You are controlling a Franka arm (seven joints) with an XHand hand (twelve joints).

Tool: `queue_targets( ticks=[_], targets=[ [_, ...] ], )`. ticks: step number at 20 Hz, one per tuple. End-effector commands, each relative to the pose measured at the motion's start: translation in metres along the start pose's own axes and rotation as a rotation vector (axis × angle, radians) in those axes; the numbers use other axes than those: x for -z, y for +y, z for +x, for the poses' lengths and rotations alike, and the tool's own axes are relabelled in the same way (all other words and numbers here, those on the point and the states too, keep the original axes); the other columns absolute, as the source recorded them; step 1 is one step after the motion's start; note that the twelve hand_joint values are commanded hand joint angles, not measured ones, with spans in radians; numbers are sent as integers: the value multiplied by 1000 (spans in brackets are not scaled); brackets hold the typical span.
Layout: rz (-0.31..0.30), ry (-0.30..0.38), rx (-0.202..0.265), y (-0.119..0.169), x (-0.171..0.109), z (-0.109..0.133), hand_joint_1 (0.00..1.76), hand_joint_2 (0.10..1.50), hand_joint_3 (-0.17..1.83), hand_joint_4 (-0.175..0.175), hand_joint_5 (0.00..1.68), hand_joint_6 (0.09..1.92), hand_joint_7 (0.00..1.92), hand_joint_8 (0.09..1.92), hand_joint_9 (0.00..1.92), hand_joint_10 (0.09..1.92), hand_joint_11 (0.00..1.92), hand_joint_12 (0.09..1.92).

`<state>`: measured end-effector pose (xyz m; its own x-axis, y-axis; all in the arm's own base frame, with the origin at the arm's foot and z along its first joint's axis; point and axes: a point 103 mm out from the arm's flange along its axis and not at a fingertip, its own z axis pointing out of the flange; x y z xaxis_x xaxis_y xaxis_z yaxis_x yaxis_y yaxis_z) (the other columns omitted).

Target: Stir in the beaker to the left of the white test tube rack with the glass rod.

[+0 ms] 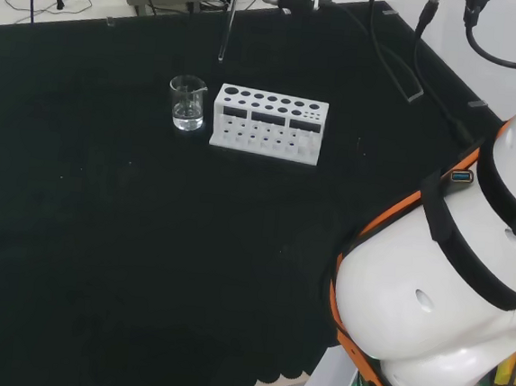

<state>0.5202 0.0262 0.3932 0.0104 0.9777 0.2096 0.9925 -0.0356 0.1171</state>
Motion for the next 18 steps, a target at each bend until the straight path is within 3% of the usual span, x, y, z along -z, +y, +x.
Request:
queue_targets(
  ticks=[1,9,18],
  targets=[
    [4,-13,2,-1,-1,4,1311,1092,-175,-175,1370,87,1228,929,1706,630,1304,708],
    [11,-13,24,2,4,13,1311,1092,-175,-175,1371,87,1227,931,1709,629,1306,702],
    [9,3,95,4,16,37,1311,1093,-175,-175,1372,87,1225,936,1711,628,1309,695]
  ],
)
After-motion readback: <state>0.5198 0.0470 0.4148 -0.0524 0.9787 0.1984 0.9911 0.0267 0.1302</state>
